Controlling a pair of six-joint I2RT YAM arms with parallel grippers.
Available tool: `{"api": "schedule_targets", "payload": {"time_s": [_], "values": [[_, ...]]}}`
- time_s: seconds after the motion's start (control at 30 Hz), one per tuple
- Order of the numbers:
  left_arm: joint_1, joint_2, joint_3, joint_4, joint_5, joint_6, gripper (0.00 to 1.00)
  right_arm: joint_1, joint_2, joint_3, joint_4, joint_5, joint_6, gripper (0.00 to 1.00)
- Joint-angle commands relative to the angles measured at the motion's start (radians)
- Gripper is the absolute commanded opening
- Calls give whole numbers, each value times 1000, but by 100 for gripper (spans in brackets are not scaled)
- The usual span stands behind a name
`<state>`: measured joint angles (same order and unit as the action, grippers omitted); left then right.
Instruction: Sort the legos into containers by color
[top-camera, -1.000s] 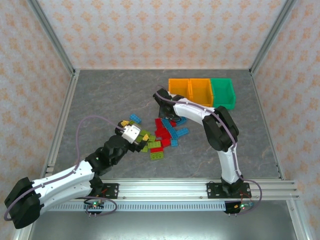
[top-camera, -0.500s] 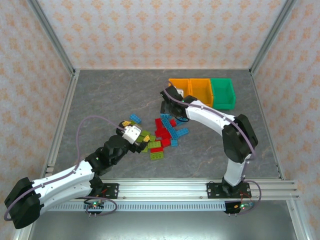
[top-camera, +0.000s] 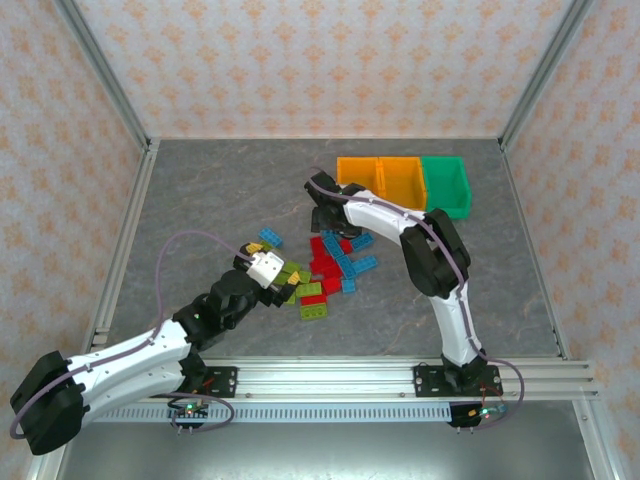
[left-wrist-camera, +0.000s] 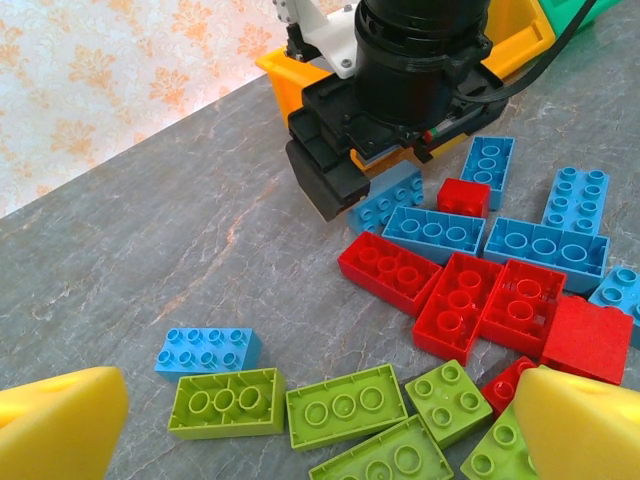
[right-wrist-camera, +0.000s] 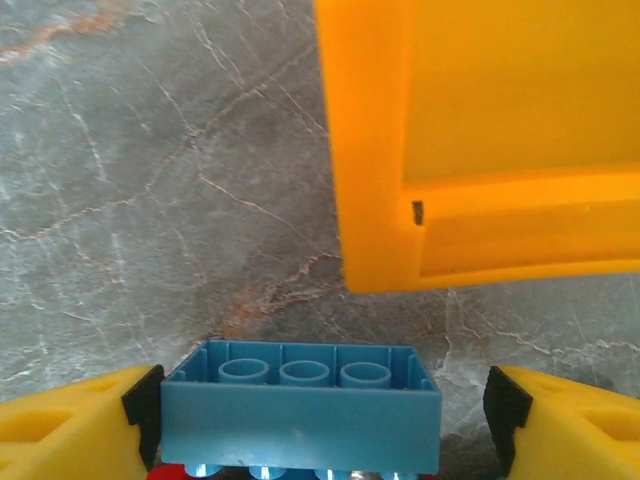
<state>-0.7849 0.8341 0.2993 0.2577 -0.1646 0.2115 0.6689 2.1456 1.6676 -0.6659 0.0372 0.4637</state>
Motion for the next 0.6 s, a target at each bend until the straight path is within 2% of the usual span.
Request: {"api": "schedule_targets", "payload": {"time_s": [0.0, 0.27, 0.37, 0.43, 0.57], "values": [[1, 0, 12, 28, -8, 17, 100, -11, 15, 27, -41, 25, 11, 82], [1, 7, 12, 31, -10, 18, 100, -21, 64, 50, -31, -62, 14, 74], [1, 6, 13, 29, -12, 16, 100, -22, 55, 43, -22, -60, 23, 65], [2, 5, 12, 28, -12, 14, 100, -22, 16, 21, -7, -46, 26, 58], [2, -3, 10, 32, -11, 11, 100, -9, -131, -60, 53, 0, 16, 52]]}}
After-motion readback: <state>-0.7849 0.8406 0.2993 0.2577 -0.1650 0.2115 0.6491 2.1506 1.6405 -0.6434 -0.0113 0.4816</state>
